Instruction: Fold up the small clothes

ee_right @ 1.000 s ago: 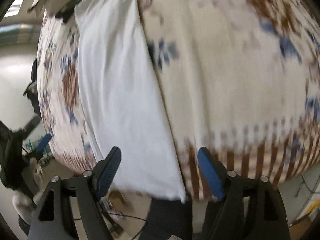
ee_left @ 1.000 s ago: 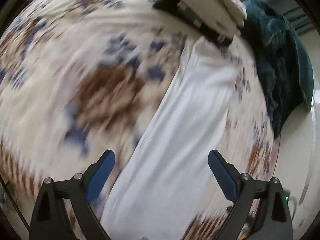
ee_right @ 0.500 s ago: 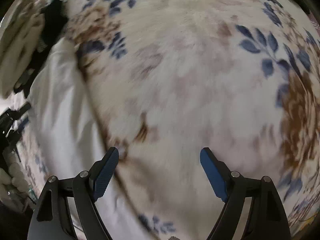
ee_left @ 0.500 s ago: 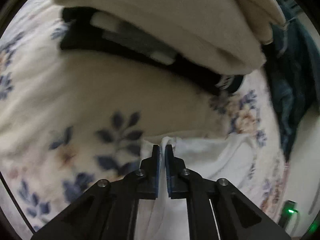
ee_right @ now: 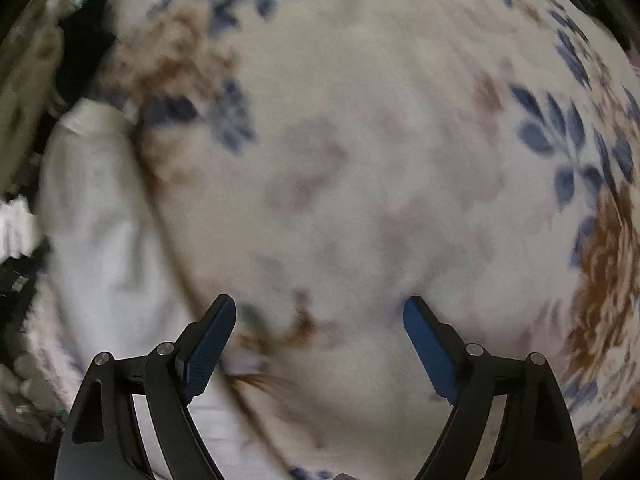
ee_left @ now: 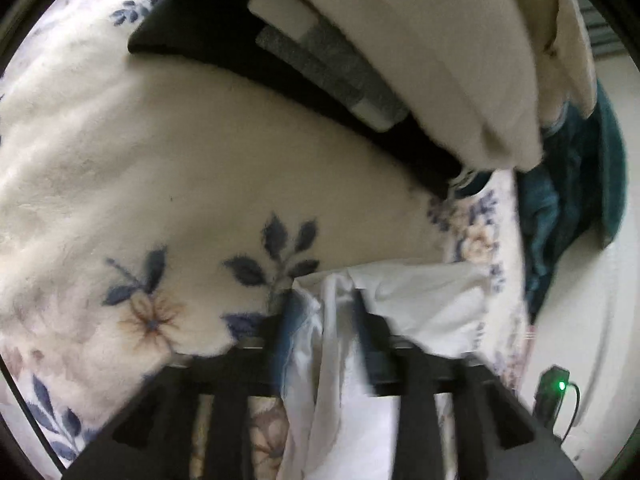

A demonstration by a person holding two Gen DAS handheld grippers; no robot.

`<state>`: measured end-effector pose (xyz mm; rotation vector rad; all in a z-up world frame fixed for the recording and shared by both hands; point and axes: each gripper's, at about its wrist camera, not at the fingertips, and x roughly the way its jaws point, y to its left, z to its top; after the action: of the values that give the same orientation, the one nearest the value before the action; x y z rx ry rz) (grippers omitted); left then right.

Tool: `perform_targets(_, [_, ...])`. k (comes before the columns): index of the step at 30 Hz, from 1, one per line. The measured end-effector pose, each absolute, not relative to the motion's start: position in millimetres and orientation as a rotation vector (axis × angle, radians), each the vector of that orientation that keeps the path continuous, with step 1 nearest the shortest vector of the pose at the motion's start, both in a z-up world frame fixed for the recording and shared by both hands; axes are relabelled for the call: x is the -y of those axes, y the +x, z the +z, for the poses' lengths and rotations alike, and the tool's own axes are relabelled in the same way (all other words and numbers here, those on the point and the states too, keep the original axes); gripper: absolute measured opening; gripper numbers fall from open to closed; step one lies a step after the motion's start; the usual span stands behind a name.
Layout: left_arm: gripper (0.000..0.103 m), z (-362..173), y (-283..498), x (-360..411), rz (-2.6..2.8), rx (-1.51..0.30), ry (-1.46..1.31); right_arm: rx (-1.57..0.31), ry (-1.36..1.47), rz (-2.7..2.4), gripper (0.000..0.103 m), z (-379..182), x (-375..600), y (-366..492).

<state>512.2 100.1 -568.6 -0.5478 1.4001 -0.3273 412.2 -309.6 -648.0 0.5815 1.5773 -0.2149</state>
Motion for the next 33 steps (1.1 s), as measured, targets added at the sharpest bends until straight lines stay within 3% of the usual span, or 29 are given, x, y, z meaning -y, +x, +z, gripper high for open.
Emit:
perform_targets(2, [0.069, -567.5, 510.6, -111.8, -0.343, -1.381, -0.612, -1.533, 0.641, -0.148, 0.088, -638.2, 311.3, 430.1])
perform_targets(6, [0.068, -589.4, 510.2, -106.5, -0.371, -1.469, -0.656, -1.469, 0.703, 0.035, 0.088, -634.2, 305.6, 481.6])
perform_targets(13, [0.066, -584.9, 517.6, -65.7, -0.375, -1.476, -0.477, -1.475, 0.772, 0.251, 0.088, -669.3, 270.7, 548.6])
perform_targets(14, [0.062, -583.1, 518.2, -58.7, -0.39, -1.459, -0.455, -1.486, 0.778, 0.267, 0.088, -673.0, 265.5, 556.4])
perform_targets(17, [0.012, -582.5, 521.6, -42.3, -0.424, -1.454, -0.405, -1.481, 0.834, 0.328, 0.088, -671.8, 265.6, 557.0])
perform_targets(18, [0.011, -584.6, 522.4, -39.0, -0.438, -1.461, -0.417, -1.483, 0.866, 0.351, 0.086, -673.7, 262.1, 562.1])
perform_targets(20, [0.01, -584.7, 522.1, -35.6, -0.438, -1.443, -0.403, -1.496, 0.92, 0.39, 0.062, -679.3, 254.1, 565.3])
perform_targets(21, [0.01, -584.9, 522.0, -35.6, -0.439, -1.439, -0.402, -1.511, 0.915, 0.38, 0.035, -680.5, 251.3, 568.2])
perform_targets(22, [0.01, -583.9, 521.5, -36.6, -0.438, -1.435, -0.406, -1.519, 0.896, 0.36, 0.021, -681.0, 249.1, 570.0])
perform_targets(25, [0.009, -577.2, 518.5, -39.1, -0.437, -1.416, -0.409, -1.509, 0.865, 0.346, 0.014, -677.9, 241.1, 575.9])
perform_targets(33, [0.009, -527.5, 491.8, -60.3, -0.476, -1.299, -0.448, -1.423, 0.775, 0.41, 0.012, -632.7, 207.0, 558.8])
